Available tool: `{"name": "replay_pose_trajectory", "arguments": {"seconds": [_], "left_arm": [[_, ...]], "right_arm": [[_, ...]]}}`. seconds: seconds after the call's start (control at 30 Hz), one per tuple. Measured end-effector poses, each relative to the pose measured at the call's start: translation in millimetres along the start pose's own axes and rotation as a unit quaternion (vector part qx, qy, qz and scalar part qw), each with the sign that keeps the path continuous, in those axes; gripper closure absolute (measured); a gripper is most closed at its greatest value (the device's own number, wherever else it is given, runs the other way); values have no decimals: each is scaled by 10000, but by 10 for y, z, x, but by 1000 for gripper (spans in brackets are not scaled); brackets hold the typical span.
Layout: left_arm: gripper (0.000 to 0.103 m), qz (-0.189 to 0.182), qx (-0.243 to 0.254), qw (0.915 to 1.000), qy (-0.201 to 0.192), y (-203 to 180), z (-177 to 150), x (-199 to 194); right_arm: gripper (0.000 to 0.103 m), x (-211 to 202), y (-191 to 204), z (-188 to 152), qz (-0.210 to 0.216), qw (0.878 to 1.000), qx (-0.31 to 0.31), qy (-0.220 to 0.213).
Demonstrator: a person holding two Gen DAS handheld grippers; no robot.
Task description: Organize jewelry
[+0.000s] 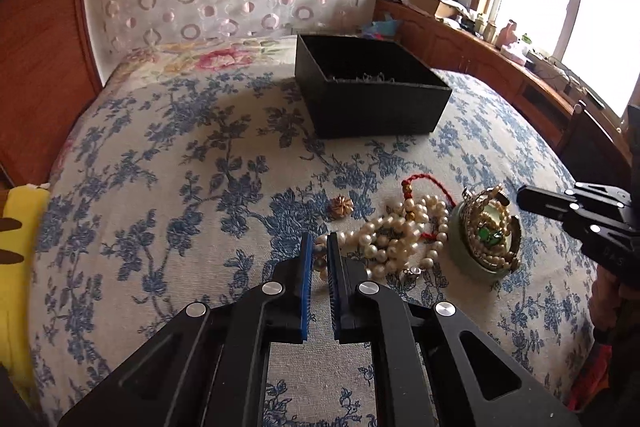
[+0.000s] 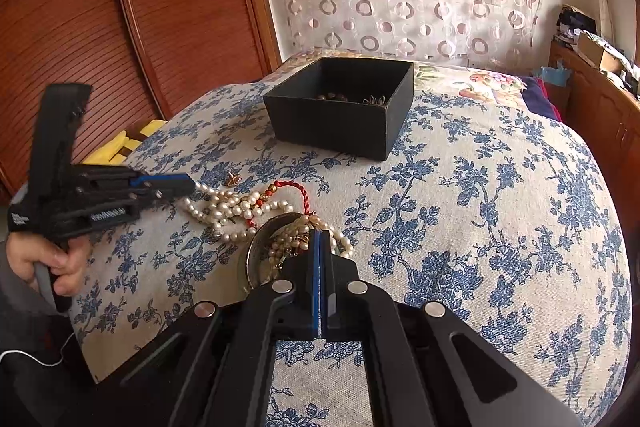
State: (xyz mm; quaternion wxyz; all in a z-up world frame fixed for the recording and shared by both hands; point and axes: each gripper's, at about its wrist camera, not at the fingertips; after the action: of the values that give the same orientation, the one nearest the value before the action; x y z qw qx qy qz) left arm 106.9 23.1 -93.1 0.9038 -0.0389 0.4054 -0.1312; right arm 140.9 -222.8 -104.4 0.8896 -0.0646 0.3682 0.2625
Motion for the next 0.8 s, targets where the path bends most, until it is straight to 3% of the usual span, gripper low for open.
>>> {"name": "replay_pose_trajectory", "arguments": {"seconds": [0.37, 0.4, 0.5, 0.53, 0.8], "left_arm": [[97, -181, 266, 9972, -680, -299, 98, -504], [97, -206, 289, 9969, -704, -320, 106, -529], [97, -291, 349, 9962, -748, -379, 110, -575], [97, -308, 360, 9960, -756, -389, 107, -583], [97, -384, 370, 9959, -734, -412, 81, -566]], "right_arm": [[102, 53, -6, -32, -113, 9998, -91, 144], [100, 59, 0, -29, -134, 9997, -112, 145], [76, 83, -5, 2, -118, 9998, -118, 145], [73, 90, -7, 13, -113, 9998, -112, 147], [73, 315, -28, 144, 183, 9990, -47, 403]]}}
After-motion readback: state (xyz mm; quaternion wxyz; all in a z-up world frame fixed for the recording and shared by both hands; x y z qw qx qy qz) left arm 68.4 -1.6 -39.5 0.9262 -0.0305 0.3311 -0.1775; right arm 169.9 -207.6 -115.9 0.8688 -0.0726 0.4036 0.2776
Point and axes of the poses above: each gripper's, at about its wrist camera, not at the fingertips, and x roughly the way its jaws point, y to its left, z to its top, and after that the axes turned 5 degrees about -z, right-handed
